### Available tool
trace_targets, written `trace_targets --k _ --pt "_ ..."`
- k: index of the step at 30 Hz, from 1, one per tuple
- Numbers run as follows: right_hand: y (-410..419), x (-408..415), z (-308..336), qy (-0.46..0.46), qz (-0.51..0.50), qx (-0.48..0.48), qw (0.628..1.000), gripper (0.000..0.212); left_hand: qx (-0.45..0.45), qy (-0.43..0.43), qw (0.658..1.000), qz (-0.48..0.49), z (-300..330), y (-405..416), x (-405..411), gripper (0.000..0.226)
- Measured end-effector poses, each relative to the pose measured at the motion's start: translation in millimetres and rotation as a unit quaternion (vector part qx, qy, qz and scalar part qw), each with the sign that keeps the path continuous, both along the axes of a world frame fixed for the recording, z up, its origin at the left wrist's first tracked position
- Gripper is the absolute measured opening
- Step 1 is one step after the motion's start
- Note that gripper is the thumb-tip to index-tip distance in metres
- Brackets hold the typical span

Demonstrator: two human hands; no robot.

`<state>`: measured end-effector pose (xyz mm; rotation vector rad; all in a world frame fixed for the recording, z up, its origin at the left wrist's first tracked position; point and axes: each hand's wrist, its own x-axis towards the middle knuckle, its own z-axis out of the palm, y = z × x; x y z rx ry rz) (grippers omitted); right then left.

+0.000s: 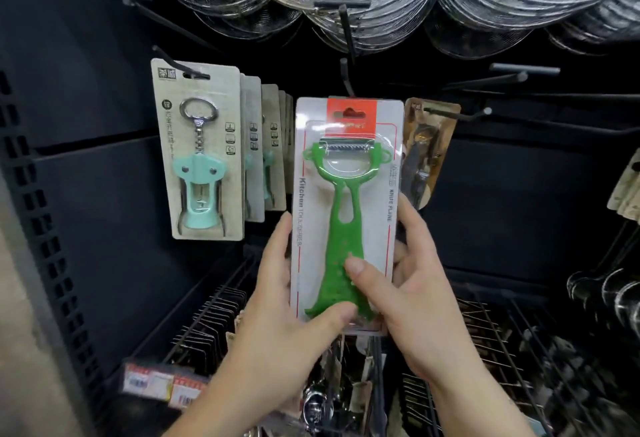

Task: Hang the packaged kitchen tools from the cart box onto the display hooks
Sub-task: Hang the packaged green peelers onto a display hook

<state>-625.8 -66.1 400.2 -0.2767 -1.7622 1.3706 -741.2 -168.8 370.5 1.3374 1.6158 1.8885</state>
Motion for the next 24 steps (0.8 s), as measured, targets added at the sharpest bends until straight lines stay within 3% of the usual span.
trace_targets --k 7,24 --pt "-10 8 3 -0.070 -0.037 0.111 0.991 0.093 0.093 -0.049 0.994 -0.004 6 0 -2 0.107" --pt "-6 -2 11 -0.052 -0.068 0.076 0.993 0.086 0.044 -0.065 0.997 -0.014 25 10 -10 0.099"
